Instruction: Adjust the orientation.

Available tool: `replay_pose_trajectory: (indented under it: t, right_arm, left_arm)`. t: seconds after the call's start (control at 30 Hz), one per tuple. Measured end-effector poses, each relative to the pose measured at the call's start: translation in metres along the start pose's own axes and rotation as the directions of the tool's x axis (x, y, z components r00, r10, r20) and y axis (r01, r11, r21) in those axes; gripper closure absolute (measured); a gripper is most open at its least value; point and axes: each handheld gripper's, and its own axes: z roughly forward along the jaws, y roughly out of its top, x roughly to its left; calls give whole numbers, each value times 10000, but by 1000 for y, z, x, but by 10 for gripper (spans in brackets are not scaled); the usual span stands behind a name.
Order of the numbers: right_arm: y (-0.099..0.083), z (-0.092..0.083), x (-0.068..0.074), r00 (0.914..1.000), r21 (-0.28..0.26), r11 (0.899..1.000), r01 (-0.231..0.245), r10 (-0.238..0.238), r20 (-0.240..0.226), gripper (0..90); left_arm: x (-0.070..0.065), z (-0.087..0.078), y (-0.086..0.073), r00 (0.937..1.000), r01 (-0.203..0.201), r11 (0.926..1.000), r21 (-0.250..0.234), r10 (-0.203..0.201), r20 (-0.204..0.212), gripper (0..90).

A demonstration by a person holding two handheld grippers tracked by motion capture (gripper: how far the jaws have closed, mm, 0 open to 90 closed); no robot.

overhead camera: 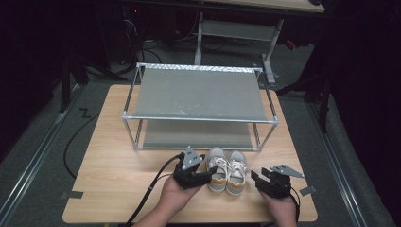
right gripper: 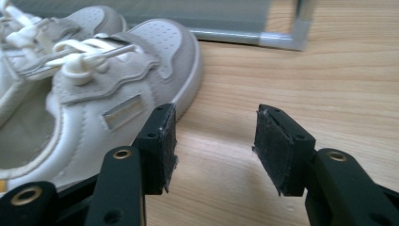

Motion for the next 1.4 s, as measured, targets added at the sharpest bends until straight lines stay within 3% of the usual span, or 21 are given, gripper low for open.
replay_pose_trajectory:
  t: [0.1, 0.17, 0.2, 0.23, 0.27, 0.33, 0.4, 0.47, 0.5, 0.53, 0.57, 0.67, 0.77, 0.97, 1.1, 1.13, 1.17, 1.2, 1.23, 1.33, 1.4]
  right_arm:
    - [-1, -2, -3, 9999, 28, 10000, -85, 85, 54, 490]
    - [-2, -3, -7, 9999, 51, 9999, 93, -93, 114, 486]
    - [-2, -3, -7, 9999, 51, 9999, 93, -93, 114, 486]
    - [-1, -3, -11, 9998, 102, 9999, 108, -110, 178, 482]
    - [-1, -3, -11, 9998, 102, 9999, 108, -110, 178, 482]
    - [-1, -5, -17, 9997, 47, 10000, -21, 19, 256, 481]
    - [-1, -6, -20, 9993, 17, 9999, -166, 166, 348, 481]
    - [0, -6, -21, 9991, -24, 9998, -201, 202, 374, 480]
    - [0, -7, -21, 9985, -72, 9994, -343, 346, 419, 480]
    - [1, -7, -20, 9986, -80, 9995, -295, 299, 435, 480]
    - [1, -7, -20, 9986, -80, 9995, -295, 299, 435, 480]
    - [0, -8, -18, 9988, -93, 9996, -249, 252, 411, 479]
    - [0, -9, -19, 9988, -112, 9996, -251, 255, 410, 480]
    - [-1, -9, -25, 9982, -71, 9992, -384, 387, 459, 469]
    - [-1, -8, -25, 9981, 61, 9996, -288, 284, 556, 456]
    - [-1, -5, -23, 9972, 201, 9995, -255, 240, 710, 462]
    - [-1, -5, -23, 9972, 201, 9995, -255, 240, 710, 462]
    - [-2, -2, -21, 9962, 364, 9991, -234, 202, 851, 472]
    - [-2, -2, -21, 9962, 364, 9991, -234, 202, 851, 472]
    - [-1, 0, -17, 9925, 600, 9982, -47, -27, 1225, 480]
    - [0, 1, -15, 9886, 790, 9968, -135, 14, 1503, 458]
  left_arm:
    - [10, 0, -1, 9993, 338, 9988, 340, -332, -181, 423]
    - [28, -10, -26, 9975, -97, 9955, 941, 162, -683, 418]
    - [28, -10, -26, 9975, -97, 9955, 941, 162, -683, 416]
    - [45, -21, -45, 9934, -193, 9890, 1465, 355, -1093, 416]
    - [45, -21, -45, 9934, -193, 9890, 1465, 355, -1093, 415]
    - [60, -28, -63, 9879, 120, 9786, 2056, 203, -1540, 440]
    - [61, -26, -66, 9887, 385, 9782, 2041, -78, -1495, 497]
    - [49, -13, -69, 9916, 512, 9761, 2112, -245, -1273, 505]
    - [43, -8, -68, 9929, 387, 9758, 2153, -134, -1181, 533]
    - [26, 6, -67, 9961, -59, 9756, 2195, 252, -850, 542]
    - [26, 6, -67, 9961, -59, 9756, 2195, 252, -850, 545]
    - [0, 23, -64, 9992, -127, 9755, 2197, 207, -341, 591]
    - [-4, 27, -65, 10000, 13, 9754, 2207, 1, -65, 585]
    - [-5, 23, -67, 9993, -328, 9764, 2135, 353, -79, 526]
    - [24, -7, -63, 9944, -393, 9824, 1828, 564, -897, 495]
    - [44, -28, -61, 9876, -186, 9870, 1598, 431, -1507, 470]
    - [44, -28, -61, 9876, -186, 9870, 1598, 431, -1507, 461]
    - [64, -50, -60, 9800, 16, 9902, 1395, 262, -1973, 446]
    - [64, -50, -60, 9800, 16, 9902, 1395, 262, -1973, 437]
    - [91, -76, -64, 9657, 128, 9907, 1353, 228, -2585, 417]
    - [108, -89, -71, 9574, 509, 9924, 1120, -166, -2884, 400]
